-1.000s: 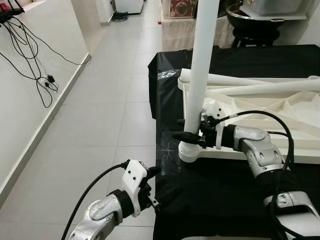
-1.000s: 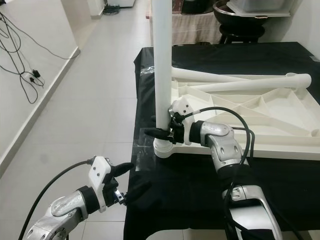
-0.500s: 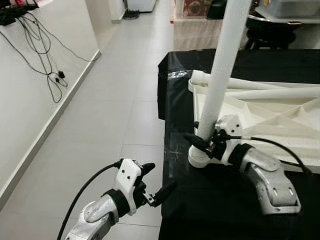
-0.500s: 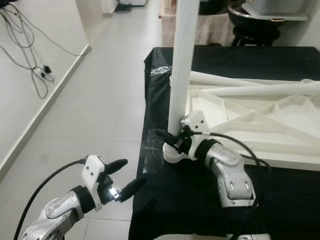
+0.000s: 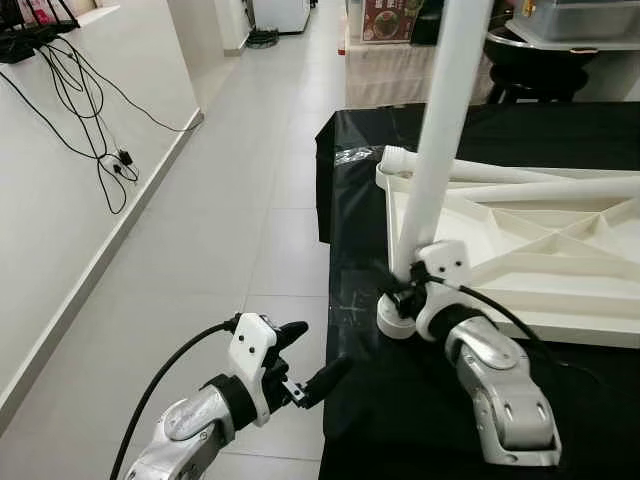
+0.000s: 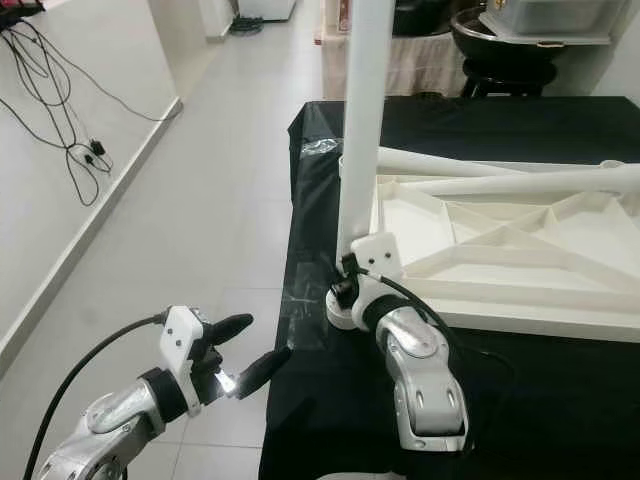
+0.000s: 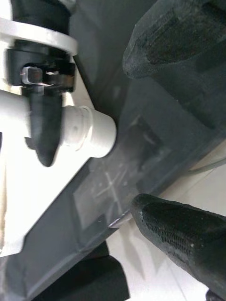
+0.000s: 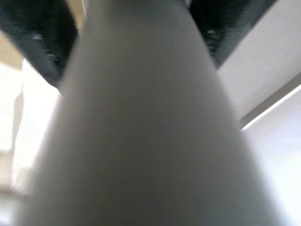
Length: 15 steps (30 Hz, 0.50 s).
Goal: Building children table
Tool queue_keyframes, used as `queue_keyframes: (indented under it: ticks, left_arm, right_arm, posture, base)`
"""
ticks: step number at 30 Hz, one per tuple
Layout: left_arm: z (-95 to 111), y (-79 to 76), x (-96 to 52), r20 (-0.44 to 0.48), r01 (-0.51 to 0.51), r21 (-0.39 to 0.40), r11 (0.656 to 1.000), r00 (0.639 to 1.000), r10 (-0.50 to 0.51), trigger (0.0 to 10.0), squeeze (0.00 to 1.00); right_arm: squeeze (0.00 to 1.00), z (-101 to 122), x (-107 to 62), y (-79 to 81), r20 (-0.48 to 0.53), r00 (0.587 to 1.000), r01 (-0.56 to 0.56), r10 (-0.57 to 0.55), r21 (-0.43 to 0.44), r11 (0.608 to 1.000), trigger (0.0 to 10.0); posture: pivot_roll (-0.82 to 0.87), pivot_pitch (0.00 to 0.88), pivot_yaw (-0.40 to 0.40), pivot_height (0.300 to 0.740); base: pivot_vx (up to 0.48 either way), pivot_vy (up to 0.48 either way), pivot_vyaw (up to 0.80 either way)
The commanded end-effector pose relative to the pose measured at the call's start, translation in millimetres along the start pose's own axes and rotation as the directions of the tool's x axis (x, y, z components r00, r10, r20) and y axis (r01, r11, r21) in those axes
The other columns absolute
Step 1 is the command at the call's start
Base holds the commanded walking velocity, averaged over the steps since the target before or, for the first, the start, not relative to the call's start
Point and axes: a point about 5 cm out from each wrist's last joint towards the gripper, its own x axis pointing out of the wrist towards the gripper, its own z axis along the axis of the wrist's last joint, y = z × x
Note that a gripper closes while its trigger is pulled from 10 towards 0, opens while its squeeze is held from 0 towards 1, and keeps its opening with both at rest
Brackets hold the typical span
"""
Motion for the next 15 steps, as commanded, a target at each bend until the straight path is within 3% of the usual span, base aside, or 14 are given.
queue_keyframes:
  ticks: [1,3,5,6,7,8,9,10,11,12,13,14,15]
  left_arm:
    - [-5,0.6,0.7,-0.019,0.002,-0.018,1.0,1.0,-0.002,10.0,0.0]
    - [-5,-0.7,2.3,-0.019,0.008,-0.02,1.0,1.0,-0.009,10.0,0.0]
    - [-5,-0.7,2.3,-0.019,0.008,-0.02,1.0,1.0,-0.009,10.0,0.0]
    - [-5,-1.1,2.7,-0.019,0.01,-0.02,1.0,1.0,-0.01,10.0,0.0]
    - [-5,-1.1,2.7,-0.019,0.01,-0.02,1.0,1.0,-0.01,10.0,0.0]
    - [-6,-1.6,3.2,-0.019,0.011,-0.021,1.0,1.0,-0.011,10.0,0.0]
    - [-6,-2.1,3.7,-0.018,0.011,-0.021,1.0,1.0,-0.011,10.0,0.0]
    - [-6,-2.1,3.7,-0.018,0.011,-0.021,1.0,1.0,-0.011,10.0,0.0]
    - [-6,-2.4,4.1,-0.017,0.011,-0.021,1.0,1.0,-0.011,10.0,0.0]
    - [-6,-2.4,4.1,-0.017,0.011,-0.021,1.0,1.0,-0.011,10.0,0.0]
    - [-6,-2.6,4.3,-0.016,0.01,-0.021,1.0,1.0,-0.01,10.0,0.0]
    - [-6,-2.6,4.3,-0.016,0.01,-0.021,1.0,1.0,-0.01,10.0,0.0]
    - [-6,-2.8,4.4,-0.015,0.01,-0.022,1.0,1.0,-0.01,10.0,0.0]
  right_arm:
    - [1.0,17,5.3,2.0,0.065,0.992,-0.111,0.11,0.008,0.994,10.0]
    - [1.0,34,5.9,2.7,0.128,0.949,-0.286,0.289,-0.043,0.957,10.0]
    - [1.0,34,5.9,2.7,0.128,0.949,-0.286,0.289,-0.043,0.957,10.0]
    - [0.78,39,4.8,1.7,0.132,0.918,-0.367,0.375,-0.079,0.927,10.0]
    - [0.78,39,4.8,1.7,0.132,0.918,-0.367,0.375,-0.079,0.927,10.0]
    - [0.0,44,4.0,-1.5,0.108,0.88,-0.448,0.463,-0.138,0.883,10.0]
    - [0.0,47,3.6,-5.2,0.078,0.839,-0.519,0.538,-0.182,0.836,10.0]
    - [0.0,47,3.6,-5.2,0.078,0.839,-0.519,0.538,-0.182,0.836,10.0]
    - [0.0,50,4.1,-9.4,0.043,0.798,-0.58,0.601,-0.214,0.786,10.0]
    - [0.0,50,4.1,-9.4,0.043,0.798,-0.58,0.601,-0.214,0.786,10.0]
    - [0.0,53,5.0,-12.3,0.021,0.765,-0.624,0.644,-0.223,0.749,10.0]
    - [0.0,53,5.0,-12.3,0.021,0.765,-0.624,0.644,-0.223,0.749,10.0]
    - [0.0,55,6.9,-14.1,0.008,0.735,-0.659,0.678,-0.229,0.716,10.0]
  posture:
    - [-0.08,0.149,0.057,0.74]
    - [-0.08,0.147,0.057,0.74]
    - [-0.08,0.147,0.057,0.74]
    - [-0.08,0.147,0.057,0.74]
    - [-0.08,0.147,0.057,0.74]
    - [-0.07,0.143,0.054,0.74]
    - [-0.07,0.141,0.051,0.74]
    - [-0.07,0.141,0.051,0.74]
    - [-0.07,0.141,0.051,0.74]
    - [-0.07,0.141,0.051,0.74]
    - [-0.06,0.14,0.048,0.74]
    - [-0.06,0.14,0.048,0.74]
    - [-0.06,0.138,0.048,0.74]
  base:
    - [0.0,0.0,0.0]
    - [0.0,0.0,0.0]
    - [0.0,0.0,0.0]
    - [0.0,0.0,0.0]
    - [0.0,0.0,0.0]
    - [0.0,0.0,0.0]
    - [0.0,0.0,0.0]
    - [0.0,0.0,0.0]
    - [0.0,0.0,0.0]
    - [0.0,0.0,0.0]
    - [0.0,0.0,0.0]
    - [0.0,0.0,0.0]
    - [0.0,0.0,0.0]
